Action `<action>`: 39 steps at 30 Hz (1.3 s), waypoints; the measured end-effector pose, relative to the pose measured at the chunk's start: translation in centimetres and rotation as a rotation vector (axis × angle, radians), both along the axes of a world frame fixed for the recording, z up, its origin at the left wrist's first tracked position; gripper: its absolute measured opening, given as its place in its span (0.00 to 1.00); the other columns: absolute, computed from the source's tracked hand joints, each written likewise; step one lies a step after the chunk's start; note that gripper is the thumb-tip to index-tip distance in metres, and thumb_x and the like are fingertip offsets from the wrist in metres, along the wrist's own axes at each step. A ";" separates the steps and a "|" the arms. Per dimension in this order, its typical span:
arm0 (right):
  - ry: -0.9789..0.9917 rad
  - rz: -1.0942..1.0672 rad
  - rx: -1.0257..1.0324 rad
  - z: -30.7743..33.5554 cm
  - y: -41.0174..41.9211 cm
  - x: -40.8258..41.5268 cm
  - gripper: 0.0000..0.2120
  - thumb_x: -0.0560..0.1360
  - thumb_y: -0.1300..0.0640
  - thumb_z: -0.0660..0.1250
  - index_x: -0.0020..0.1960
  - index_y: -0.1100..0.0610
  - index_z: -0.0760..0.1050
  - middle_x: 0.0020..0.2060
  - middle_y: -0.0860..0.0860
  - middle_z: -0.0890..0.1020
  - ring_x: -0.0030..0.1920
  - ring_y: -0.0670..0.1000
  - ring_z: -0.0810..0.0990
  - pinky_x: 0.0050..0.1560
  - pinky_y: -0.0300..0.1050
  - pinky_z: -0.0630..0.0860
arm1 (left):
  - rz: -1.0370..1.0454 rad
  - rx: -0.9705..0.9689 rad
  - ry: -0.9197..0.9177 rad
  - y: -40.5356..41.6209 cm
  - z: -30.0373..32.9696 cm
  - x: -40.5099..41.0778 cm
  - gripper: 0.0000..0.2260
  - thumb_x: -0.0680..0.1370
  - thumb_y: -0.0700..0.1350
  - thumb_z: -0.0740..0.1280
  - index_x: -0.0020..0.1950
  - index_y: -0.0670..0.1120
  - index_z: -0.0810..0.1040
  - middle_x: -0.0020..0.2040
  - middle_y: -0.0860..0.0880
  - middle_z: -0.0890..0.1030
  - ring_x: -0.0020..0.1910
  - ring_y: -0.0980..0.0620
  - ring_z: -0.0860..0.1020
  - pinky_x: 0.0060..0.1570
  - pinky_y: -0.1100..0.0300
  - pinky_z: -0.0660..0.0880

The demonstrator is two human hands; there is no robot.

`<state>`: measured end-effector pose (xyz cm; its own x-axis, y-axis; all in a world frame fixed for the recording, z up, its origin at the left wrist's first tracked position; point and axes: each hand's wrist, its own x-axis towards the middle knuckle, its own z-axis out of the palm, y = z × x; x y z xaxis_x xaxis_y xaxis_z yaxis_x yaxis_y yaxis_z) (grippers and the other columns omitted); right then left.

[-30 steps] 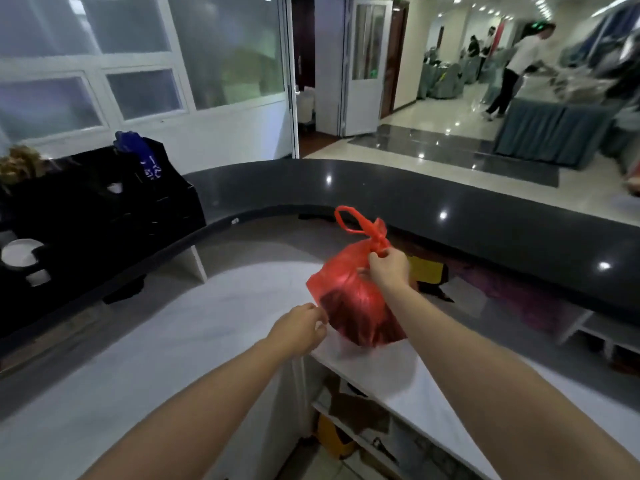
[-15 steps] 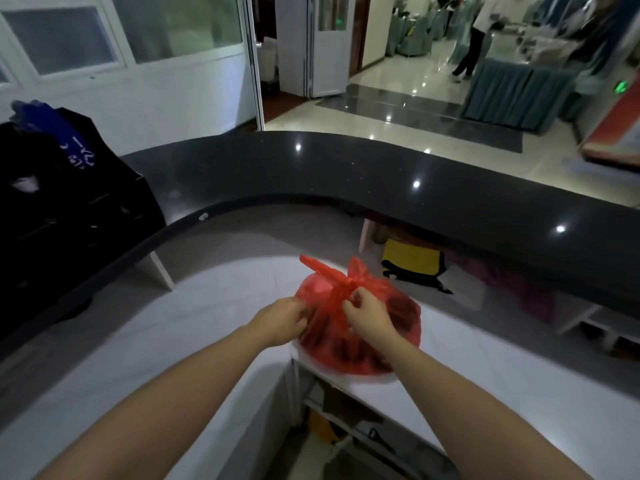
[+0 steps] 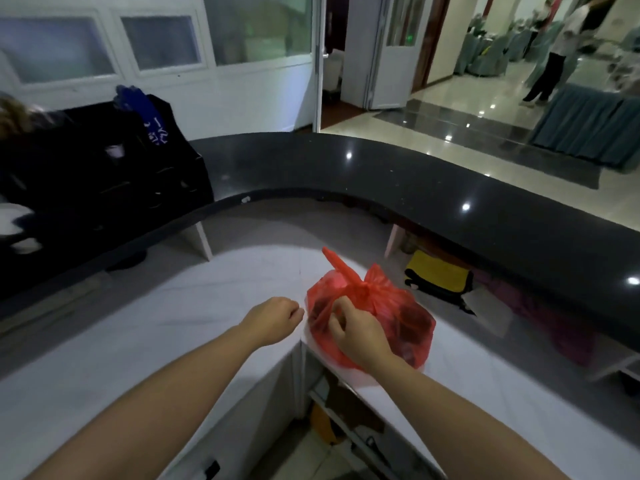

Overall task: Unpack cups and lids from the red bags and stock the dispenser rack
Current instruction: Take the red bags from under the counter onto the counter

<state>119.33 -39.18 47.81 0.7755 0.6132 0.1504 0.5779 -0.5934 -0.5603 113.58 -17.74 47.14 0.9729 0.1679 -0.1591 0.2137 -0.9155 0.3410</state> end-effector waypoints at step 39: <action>0.184 1.328 -0.492 -5.3 5.5 -83.2 0.11 0.76 0.52 0.58 0.36 0.55 0.64 0.31 0.52 0.73 0.33 0.52 0.68 0.34 0.48 0.63 | 1.493 0.058 0.038 -22.8 -4.3 -99.0 0.09 0.83 0.51 0.56 0.50 0.51 0.74 0.47 0.53 0.76 0.45 0.50 0.77 0.40 0.55 0.69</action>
<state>36.16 -33.68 42.50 -0.4210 0.8468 -0.3250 0.7921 0.1686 -0.5866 14.59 -40.50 42.81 -0.1009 0.9853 -0.1382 0.9483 0.1373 0.2860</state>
